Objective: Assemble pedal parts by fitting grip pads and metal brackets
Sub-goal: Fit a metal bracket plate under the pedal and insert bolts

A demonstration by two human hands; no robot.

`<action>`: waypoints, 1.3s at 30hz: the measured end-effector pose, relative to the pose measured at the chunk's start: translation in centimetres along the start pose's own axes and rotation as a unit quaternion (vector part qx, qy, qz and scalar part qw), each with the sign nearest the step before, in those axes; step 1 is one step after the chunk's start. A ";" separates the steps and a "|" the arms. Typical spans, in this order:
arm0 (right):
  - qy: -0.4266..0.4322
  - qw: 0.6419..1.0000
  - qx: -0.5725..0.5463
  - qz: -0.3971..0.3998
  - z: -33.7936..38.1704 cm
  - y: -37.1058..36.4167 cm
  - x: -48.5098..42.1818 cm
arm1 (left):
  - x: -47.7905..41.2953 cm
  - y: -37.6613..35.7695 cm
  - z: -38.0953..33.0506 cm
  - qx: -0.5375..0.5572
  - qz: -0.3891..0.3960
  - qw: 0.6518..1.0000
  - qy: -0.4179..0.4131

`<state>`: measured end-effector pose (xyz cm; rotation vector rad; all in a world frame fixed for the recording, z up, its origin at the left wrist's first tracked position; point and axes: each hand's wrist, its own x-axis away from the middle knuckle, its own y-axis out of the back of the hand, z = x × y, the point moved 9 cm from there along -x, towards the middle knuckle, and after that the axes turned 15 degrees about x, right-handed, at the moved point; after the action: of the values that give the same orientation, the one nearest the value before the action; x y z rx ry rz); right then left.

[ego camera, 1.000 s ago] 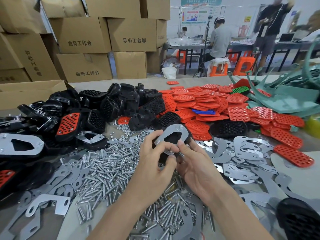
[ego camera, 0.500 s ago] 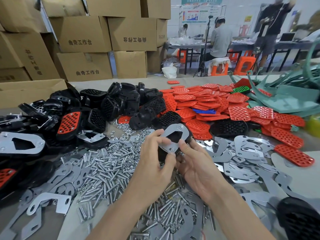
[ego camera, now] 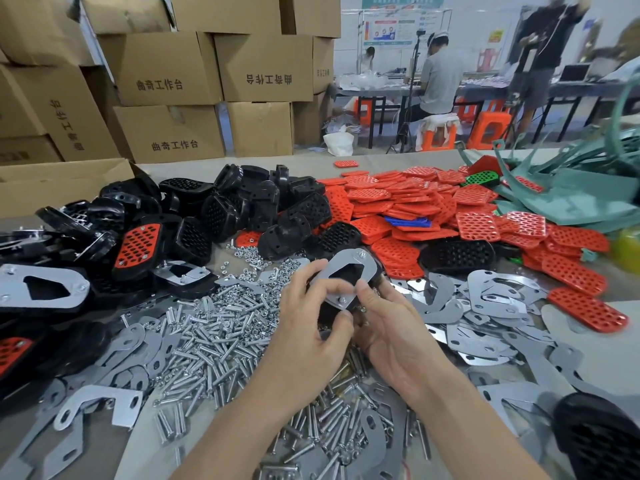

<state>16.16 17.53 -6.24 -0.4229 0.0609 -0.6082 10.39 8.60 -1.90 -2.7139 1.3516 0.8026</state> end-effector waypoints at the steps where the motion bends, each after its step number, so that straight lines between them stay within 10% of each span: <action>1: -0.001 1.000 -0.002 -0.001 0.0 0.1 -0.1 | 0.0 0.1 0.1 0.001 -0.003 1.000 0.000; 39: -0.009 1.000 -0.009 -0.011 -0.3 0.5 -0.4 | 0.1 0.0 0.5 -0.028 0.005 1.000 0.001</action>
<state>16.09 18.01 -6.73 -0.4469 0.0453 -0.6269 10.25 8.66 -2.40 -2.7527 1.3653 0.8510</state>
